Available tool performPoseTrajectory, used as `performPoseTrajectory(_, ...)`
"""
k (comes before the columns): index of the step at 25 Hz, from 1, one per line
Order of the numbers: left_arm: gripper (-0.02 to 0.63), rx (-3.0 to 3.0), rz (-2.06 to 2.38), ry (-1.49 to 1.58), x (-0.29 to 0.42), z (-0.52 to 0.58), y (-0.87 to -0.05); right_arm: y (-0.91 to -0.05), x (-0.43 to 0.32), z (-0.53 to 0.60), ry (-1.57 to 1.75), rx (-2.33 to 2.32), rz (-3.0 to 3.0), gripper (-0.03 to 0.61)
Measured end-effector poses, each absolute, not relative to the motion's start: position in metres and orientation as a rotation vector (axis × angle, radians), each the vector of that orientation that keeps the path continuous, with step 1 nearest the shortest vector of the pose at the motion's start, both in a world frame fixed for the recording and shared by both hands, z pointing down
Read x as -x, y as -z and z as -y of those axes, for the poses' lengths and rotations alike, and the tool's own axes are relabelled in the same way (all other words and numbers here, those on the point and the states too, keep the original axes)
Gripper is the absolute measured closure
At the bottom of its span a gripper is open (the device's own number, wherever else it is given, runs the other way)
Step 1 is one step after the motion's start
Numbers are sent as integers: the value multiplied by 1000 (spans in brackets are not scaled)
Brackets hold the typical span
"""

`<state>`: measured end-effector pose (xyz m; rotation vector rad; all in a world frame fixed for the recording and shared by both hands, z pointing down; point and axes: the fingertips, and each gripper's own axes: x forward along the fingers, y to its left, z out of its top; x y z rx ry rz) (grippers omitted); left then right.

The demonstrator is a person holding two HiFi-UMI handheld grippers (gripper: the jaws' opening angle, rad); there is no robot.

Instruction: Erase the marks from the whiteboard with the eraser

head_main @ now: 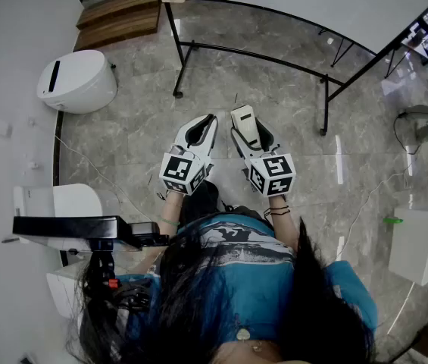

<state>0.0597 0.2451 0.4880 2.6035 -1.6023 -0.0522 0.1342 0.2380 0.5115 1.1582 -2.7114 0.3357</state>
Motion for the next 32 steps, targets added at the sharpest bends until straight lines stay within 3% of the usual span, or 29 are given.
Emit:
performPoseTrajectory(17, 584, -2643, 1424, 49, 48, -114, -485, -506, -32, -123, -464, -1312, 2646, 314)
performPoseTrajectory(32, 584, -2663, 1404, 58, 46, -2, -487, -503, -28, 4, -446, -1319, 2665, 314)
